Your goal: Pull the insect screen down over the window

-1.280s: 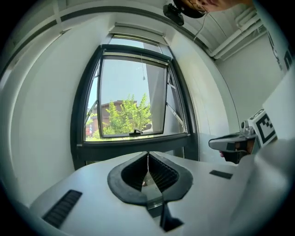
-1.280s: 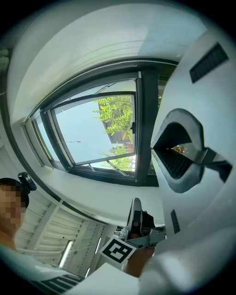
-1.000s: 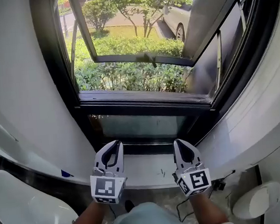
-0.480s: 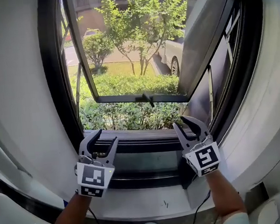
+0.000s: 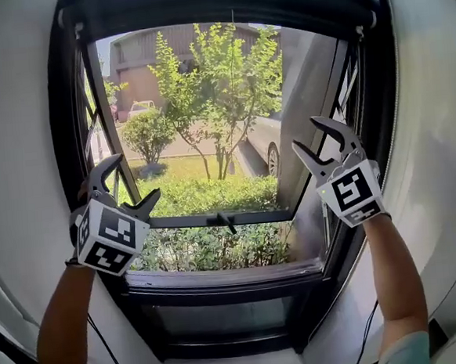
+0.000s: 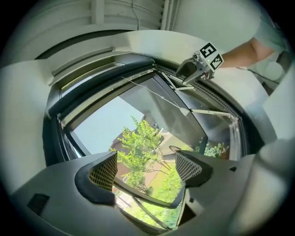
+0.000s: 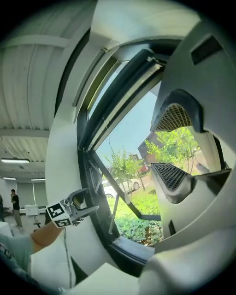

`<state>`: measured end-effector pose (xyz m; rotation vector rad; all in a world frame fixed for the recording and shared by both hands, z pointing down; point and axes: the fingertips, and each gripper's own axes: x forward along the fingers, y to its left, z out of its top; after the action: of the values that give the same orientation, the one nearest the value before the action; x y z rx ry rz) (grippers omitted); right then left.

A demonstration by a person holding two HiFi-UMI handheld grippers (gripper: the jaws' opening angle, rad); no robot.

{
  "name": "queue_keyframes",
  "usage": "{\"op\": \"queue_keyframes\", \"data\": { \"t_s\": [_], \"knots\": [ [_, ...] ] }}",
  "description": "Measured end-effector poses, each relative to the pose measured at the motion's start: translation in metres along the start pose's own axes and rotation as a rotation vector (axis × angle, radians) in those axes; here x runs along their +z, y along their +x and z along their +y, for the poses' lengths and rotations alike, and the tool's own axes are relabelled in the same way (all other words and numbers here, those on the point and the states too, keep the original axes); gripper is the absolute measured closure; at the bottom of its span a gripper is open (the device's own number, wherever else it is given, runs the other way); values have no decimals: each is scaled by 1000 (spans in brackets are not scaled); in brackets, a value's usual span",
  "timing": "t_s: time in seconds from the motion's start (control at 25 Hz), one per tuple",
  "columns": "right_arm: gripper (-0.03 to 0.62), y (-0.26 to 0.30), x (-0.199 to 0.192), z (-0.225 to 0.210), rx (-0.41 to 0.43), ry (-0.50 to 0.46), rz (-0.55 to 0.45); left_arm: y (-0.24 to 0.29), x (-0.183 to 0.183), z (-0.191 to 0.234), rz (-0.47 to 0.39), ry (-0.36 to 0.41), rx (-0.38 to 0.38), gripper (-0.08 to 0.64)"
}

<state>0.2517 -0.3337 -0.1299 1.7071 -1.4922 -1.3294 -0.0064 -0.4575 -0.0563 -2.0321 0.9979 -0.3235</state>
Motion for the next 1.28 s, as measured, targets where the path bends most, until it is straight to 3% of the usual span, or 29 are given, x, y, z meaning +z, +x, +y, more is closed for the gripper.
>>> {"op": "queue_keyframes", "data": {
  "t_s": [0.16, 0.32, 0.52, 0.72, 1.04, 1.28],
  "knots": [
    [383, 13, 6, -78, -99, -119, 18, 22, 25, 71, 30, 128, 95, 158],
    [376, 26, 10, -135, -151, -209, 61, 30, 50, 136, 34, 189, 197, 155],
    [368, 44, 17, -179, -191, -254, 85, 32, 83, 198, 2, 244, 306, 149],
    [362, 67, 29, -197, -206, -315, 112, 46, 96, 235, 46, 306, 325, 128],
    [357, 105, 43, -210, -188, -462, 196, 81, 112, 252, 116, 433, 322, 106],
    [357, 113, 36, -209, -154, -562, 245, 92, 111, 264, 165, 465, 340, 95]
  ]
}}
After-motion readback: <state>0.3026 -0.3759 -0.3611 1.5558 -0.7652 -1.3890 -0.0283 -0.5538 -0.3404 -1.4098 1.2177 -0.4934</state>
